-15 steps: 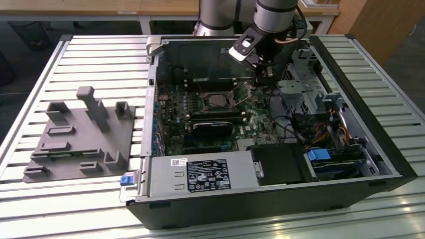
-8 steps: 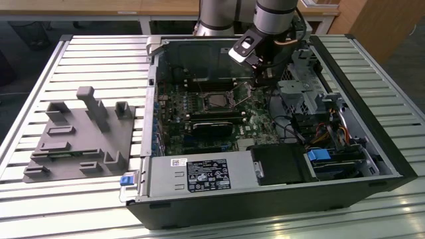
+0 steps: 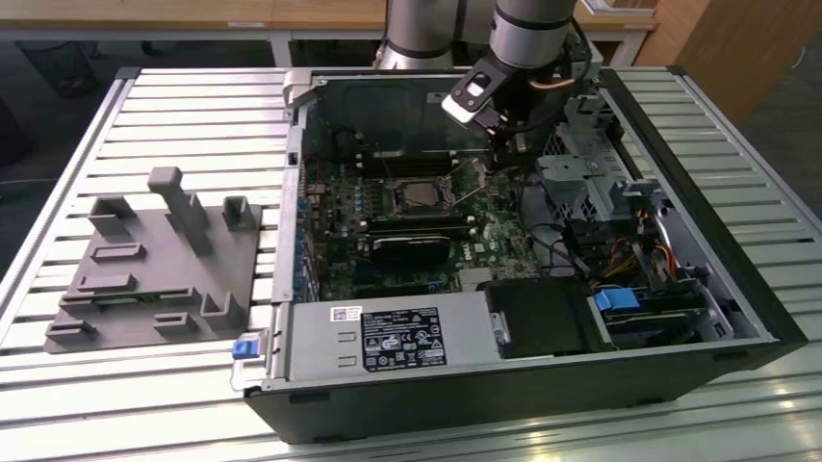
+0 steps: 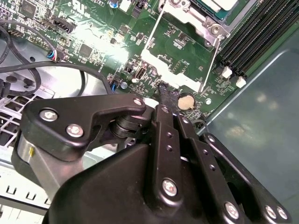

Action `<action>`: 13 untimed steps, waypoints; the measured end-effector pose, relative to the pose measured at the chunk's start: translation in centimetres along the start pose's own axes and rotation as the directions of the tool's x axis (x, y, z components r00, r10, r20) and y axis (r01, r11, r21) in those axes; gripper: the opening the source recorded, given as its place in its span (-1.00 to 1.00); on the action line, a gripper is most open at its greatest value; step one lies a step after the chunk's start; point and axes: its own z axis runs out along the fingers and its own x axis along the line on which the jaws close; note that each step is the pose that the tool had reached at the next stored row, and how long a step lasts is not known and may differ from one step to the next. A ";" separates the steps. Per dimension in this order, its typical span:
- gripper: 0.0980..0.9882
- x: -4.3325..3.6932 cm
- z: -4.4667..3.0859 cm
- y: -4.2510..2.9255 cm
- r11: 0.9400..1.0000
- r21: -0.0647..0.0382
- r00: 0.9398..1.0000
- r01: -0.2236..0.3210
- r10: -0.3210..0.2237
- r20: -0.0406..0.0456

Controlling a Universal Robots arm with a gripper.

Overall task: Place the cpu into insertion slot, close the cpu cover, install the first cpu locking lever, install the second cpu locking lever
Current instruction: 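Close the cpu cover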

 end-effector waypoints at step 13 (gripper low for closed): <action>-0.98 0.04 0.46 0.06 1.000 0.000 1.000 0.000 0.000 0.000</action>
